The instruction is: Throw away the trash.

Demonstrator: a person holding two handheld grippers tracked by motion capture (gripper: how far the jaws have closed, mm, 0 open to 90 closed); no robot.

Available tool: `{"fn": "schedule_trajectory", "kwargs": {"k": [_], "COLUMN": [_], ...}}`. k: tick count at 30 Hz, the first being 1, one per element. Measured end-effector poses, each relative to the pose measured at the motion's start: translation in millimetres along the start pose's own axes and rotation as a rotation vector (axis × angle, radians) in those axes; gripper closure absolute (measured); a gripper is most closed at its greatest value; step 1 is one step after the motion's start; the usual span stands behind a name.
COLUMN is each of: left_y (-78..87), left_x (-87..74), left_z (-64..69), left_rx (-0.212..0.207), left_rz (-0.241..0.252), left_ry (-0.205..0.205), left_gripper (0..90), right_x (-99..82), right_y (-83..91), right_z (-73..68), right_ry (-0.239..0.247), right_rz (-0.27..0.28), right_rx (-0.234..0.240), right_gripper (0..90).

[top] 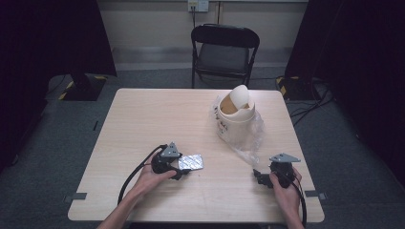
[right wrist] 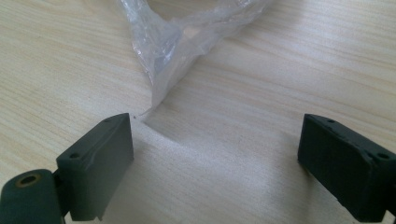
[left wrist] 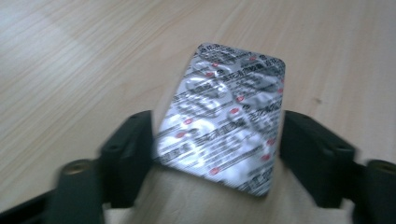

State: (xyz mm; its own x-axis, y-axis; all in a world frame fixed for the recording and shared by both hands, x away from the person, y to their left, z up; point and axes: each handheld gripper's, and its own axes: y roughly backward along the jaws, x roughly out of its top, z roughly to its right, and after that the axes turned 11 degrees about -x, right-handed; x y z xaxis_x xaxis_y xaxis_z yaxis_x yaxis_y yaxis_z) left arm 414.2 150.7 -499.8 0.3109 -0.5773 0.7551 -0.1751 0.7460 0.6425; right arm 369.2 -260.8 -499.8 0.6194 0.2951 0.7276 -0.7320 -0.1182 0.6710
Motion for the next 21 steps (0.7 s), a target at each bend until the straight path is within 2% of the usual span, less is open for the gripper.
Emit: {"fn": "schedule_trajectory", "kwargs": {"k": [11,17,21], "left_y": [-1.0,-1.0,-0.3], "left_x": [1.5,1.4,1.4], "left_z": [1.1,-0.1,0.1], "left_rx": [0.007,-0.015,-0.017], "left_rz": [-0.004,0.021,0.021], "left_ry": [-0.001,0.017,0.02], "left_gripper": [32.8,33.4,33.4], "right_x": [0.0,0.0,0.0], "right_y": [0.0,0.0,-0.1], "right_z": [0.0,0.0,0.0], "right_ry": [0.0,0.0,0.002], "right_rz": [0.0,0.0,0.002], "right_rx": [0.0,0.0,-0.001], "right_gripper": [9.5,9.5,9.6]}}
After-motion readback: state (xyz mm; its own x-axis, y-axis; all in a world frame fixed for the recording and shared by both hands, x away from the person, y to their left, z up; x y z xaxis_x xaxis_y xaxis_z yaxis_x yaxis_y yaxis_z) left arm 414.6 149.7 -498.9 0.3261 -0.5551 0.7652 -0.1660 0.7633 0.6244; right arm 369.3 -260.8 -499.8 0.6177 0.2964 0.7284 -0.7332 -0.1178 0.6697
